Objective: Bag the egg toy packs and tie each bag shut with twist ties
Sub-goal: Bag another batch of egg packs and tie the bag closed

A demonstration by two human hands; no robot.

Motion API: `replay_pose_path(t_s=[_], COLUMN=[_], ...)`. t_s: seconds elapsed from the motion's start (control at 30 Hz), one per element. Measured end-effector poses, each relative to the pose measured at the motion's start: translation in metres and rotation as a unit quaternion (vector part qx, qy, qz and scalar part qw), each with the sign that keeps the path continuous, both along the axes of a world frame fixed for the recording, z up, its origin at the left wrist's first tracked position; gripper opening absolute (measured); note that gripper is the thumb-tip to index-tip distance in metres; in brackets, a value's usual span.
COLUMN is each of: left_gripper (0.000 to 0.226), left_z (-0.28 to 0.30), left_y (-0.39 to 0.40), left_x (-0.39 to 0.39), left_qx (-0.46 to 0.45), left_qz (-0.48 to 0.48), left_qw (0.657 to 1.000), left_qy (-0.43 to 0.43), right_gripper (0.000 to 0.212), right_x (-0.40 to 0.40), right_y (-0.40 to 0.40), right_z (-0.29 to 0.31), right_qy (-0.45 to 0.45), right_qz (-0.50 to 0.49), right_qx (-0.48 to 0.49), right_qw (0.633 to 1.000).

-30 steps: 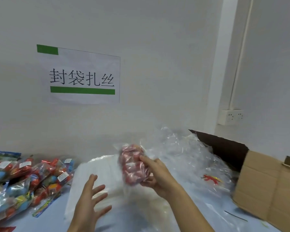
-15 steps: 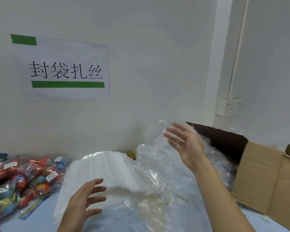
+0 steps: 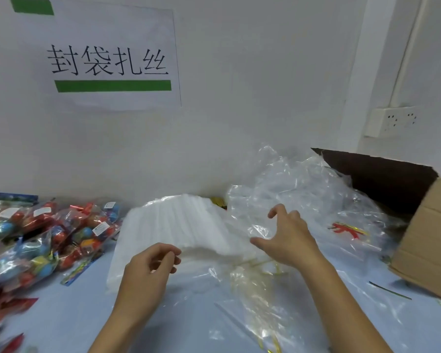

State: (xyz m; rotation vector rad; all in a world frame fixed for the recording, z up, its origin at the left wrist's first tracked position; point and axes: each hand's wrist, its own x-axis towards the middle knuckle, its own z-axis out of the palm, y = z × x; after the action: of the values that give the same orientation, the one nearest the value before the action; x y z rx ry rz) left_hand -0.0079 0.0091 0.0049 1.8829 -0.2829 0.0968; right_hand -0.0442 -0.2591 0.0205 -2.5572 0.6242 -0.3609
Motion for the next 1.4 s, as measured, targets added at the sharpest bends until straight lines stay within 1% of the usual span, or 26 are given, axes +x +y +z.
replay_pose_path(t_s=[0.03,0.07,0.13,0.2,0.27,0.37,0.43,0.47,0.53,0.57,0.6,0.67,0.7,0.73,0.8,0.87,0.93,0.97,1.03,1.1,1.13,1.23,1.27,1.33,1.4], left_gripper=[0.027,0.027,0.026,0.025,0.025,0.023,0.020,0.019,0.014,0.013,0.021,0.050,0.058,0.061,0.060,0.044,0.019,0.015,0.019,0.013,0.011,0.031,0.032,0.028,0.020], left_z=[0.000,0.000,0.000,-0.001,-0.001,0.001,0.001,0.001,0.004,0.006,0.009,0.014,0.016,0.018,0.019,0.020,0.020,0.020,0.017,0.013,0.011,0.005,0.005,0.006,0.004], left_y=[0.000,0.000,0.000,-0.001,-0.002,-0.003,-0.003,-0.003,-0.003,-0.003,-0.003,0.000,0.003,0.007,0.013,0.020,0.026,0.028,0.030,0.031,0.031,0.030,0.030,0.031,0.034], left_x=[-0.001,-0.001,-0.002,-0.002,-0.002,-0.004,-0.004,-0.003,-0.001,-0.001,-0.001,0.001,0.001,0.003,0.006,0.009,0.012,0.014,0.017,0.020,0.021,0.022,0.021,0.018,0.018], left_qx=[0.007,0.013,0.023,0.027,0.024,0.016,0.001,-0.014,-0.062,-0.102,-0.152,-0.281,-0.334,-0.372,-0.418,-0.447,-0.471,-0.476,-0.474,-0.459,-0.444,-0.357,-0.325,-0.260,-0.200], left_qz=[-0.001,-0.001,-0.005,-0.009,-0.009,-0.011,-0.009,-0.009,-0.009,-0.011,-0.017,-0.033,-0.040,-0.046,-0.036,-0.001,0.021,0.029,0.042,0.065,0.079,0.085,0.073,0.029,0.033], left_qw=[1.000,1.000,1.000,0.999,0.999,1.000,1.000,1.000,0.998,0.994,0.986,0.950,0.929,0.912,0.892,0.881,0.873,0.872,0.874,0.881,0.889,0.928,0.940,0.961,0.976], left_qy=[-0.007,-0.010,-0.015,-0.020,-0.021,-0.022,-0.023,-0.017,0.010,0.035,0.064,0.131,0.153,0.166,0.171,0.153,0.124,0.111,0.095,0.088,0.085,0.071,0.075,0.087,0.081], right_gripper=[0.064,0.066,0.056,0.046,0.044,0.037,0.037,0.040,0.045,0.046,0.048,0.051,0.052,0.053,0.056,0.058,0.058,0.056,0.048,0.039,0.035,0.025,0.022,0.021,0.024], right_x=[0.000,0.000,0.002,0.003,0.005,0.008,0.009,0.011,0.017,0.020,0.022,0.026,0.027,0.027,0.027,0.027,0.026,0.026,0.026,0.027,0.027,0.029,0.030,0.032,0.035], right_y=[-0.001,-0.001,-0.005,-0.007,-0.006,0.009,0.024,0.033,0.055,0.068,0.081,0.106,0.116,0.125,0.141,0.152,0.157,0.157,0.151,0.142,0.137,0.124,0.121,0.114,0.107], right_z=[-0.002,-0.004,-0.007,-0.005,-0.001,0.008,0.017,0.022,0.033,0.040,0.046,0.054,0.055,0.055,0.051,0.041,0.031,0.026,0.021,0.019,0.018,0.017,0.016,0.012,0.009], right_qy=[0.046,0.076,0.082,0.032,-0.048,-0.170,-0.205,-0.210,-0.216,-0.215,-0.205,-0.155,-0.125,-0.100,-0.072,-0.081,-0.113,-0.126,-0.143,-0.172,-0.187,-0.220,-0.229,-0.247,-0.266], right_qz=[-0.005,-0.006,-0.017,-0.031,-0.019,0.054,0.113,0.136,0.179,0.206,0.241,0.327,0.367,0.395,0.415,0.399,0.363,0.343,0.287,0.223,0.198,0.144,0.126,0.078,0.025], right_qx=[-0.005,0.004,0.042,0.073,0.094,0.173,0.221,0.223,0.206,0.195,0.186,0.189,0.204,0.227,0.293,0.340,0.357,0.369,0.413,0.442,0.446,0.445,0.443,0.448,0.464], right_qw=[0.999,0.997,0.996,0.996,0.994,0.969,0.947,0.942,0.938,0.934,0.930,0.913,0.899,0.885,0.859,0.848,0.853,0.855,0.852,0.851,0.853,0.856,0.858,0.856,0.845])
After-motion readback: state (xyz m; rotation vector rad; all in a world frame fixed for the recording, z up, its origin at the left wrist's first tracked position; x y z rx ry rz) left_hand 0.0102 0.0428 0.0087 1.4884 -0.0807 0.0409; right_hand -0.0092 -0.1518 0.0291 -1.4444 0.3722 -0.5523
